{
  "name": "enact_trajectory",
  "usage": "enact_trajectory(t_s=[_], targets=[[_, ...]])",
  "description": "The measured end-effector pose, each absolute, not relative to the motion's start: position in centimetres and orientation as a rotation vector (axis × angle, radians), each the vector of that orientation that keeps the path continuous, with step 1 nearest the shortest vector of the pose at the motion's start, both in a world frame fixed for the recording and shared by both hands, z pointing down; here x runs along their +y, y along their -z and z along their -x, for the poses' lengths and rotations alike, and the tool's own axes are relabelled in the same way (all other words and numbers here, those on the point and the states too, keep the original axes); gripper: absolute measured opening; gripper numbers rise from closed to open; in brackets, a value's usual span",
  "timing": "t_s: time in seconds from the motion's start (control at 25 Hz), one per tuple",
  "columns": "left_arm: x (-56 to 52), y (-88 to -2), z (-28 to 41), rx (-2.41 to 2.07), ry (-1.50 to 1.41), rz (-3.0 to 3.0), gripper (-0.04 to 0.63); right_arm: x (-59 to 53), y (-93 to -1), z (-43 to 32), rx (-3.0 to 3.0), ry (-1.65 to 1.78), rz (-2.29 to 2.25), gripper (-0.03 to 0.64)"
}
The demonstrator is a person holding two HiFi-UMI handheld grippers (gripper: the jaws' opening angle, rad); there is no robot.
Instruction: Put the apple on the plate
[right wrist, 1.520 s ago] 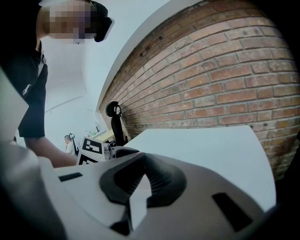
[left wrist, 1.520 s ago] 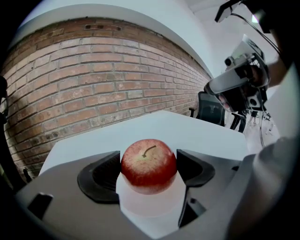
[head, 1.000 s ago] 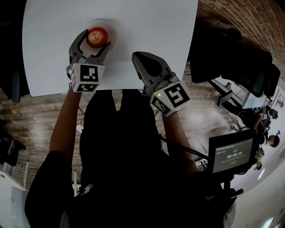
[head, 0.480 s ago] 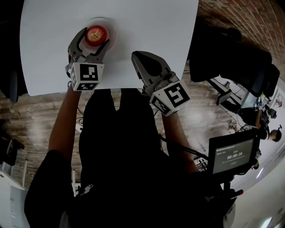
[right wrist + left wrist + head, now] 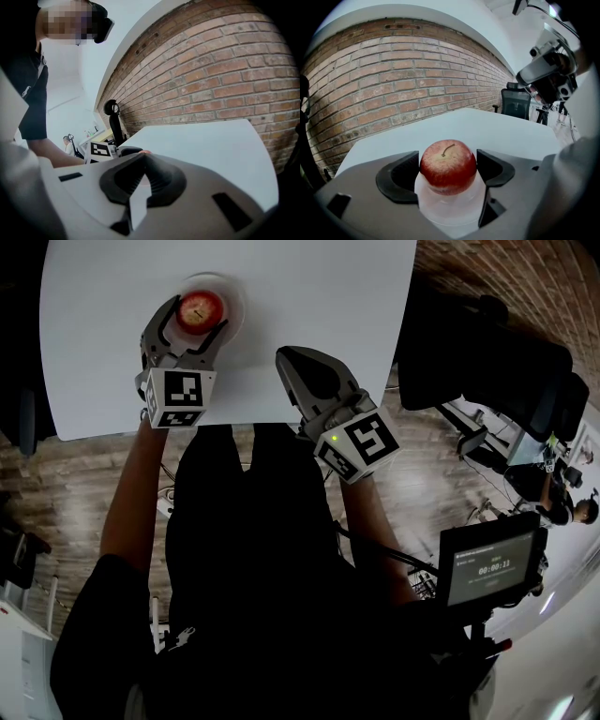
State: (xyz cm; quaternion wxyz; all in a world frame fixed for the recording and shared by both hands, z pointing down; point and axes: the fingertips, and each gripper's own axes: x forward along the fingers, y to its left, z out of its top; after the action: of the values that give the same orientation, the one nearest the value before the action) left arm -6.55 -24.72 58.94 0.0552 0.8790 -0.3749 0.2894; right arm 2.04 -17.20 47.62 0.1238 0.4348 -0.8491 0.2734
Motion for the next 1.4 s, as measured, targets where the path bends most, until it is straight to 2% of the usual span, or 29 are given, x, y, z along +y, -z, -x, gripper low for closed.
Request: enact_trajectory(t_s=[0.96, 1.4], targets=[[-24.6, -57.4, 5.4, -1.129, -0.910, -2.687, 0.400, -16.6, -45.6, -3.6, -2.497, -0.761, -1.301, 0.005], [-25.0, -54.9, 5.6, -1.207, -0.835, -2.688, 0.399, -17.2, -44.4, -3.1, -2.571, -0.686, -1.265, 0.005]])
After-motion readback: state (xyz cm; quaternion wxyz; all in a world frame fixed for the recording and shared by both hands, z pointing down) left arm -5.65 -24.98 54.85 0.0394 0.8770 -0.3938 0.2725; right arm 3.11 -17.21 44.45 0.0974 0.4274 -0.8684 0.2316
